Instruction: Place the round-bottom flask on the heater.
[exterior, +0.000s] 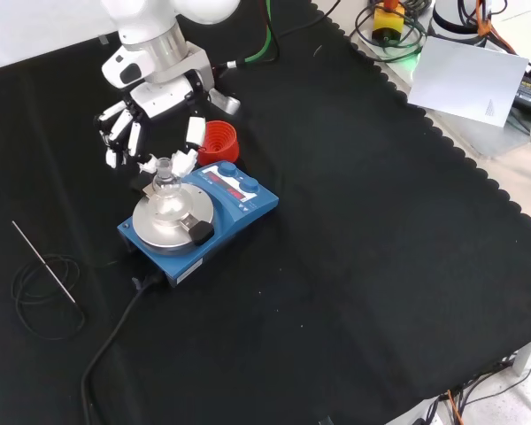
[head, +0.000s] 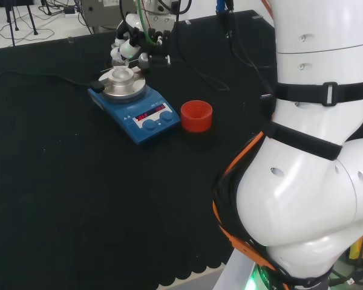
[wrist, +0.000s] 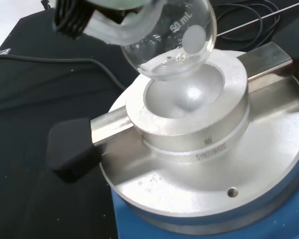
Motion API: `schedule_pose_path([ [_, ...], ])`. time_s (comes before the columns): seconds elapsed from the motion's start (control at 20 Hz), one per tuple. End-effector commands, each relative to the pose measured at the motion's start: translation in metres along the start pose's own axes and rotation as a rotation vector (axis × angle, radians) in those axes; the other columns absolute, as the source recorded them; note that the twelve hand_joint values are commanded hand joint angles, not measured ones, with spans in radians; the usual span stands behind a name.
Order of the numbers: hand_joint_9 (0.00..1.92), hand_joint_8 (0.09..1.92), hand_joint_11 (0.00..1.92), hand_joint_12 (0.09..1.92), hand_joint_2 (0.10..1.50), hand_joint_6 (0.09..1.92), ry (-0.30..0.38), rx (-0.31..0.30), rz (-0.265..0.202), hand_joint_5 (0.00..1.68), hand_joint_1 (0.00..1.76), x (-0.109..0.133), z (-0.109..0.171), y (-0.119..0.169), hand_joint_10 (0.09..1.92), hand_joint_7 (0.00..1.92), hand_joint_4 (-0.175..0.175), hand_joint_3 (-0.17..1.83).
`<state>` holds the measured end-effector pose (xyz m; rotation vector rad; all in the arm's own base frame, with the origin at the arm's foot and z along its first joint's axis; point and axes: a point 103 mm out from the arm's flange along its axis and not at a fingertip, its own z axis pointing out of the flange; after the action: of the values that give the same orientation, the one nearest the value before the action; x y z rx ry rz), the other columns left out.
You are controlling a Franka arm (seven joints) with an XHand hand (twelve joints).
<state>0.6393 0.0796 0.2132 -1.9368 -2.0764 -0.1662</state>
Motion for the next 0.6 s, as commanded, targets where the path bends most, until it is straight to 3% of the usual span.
schedule_pose_path([
  [0.05, 0.52, 0.65, 0.0, 1.36, 0.75, 1.21, 0.006, 0.018, 0.007, 0.99, 1.03, -0.0114, 0.009, 0.0072, 0.68, 0.36, 0.153, 0.77],
  [0.6, 0.52, 0.65, 0.0, 1.36, 0.75, 1.21, 0.007, 0.021, 0.014, 0.99, 1.04, -0.0139, 0.0113, 0.0069, 0.68, 0.36, 0.152, 0.78],
])
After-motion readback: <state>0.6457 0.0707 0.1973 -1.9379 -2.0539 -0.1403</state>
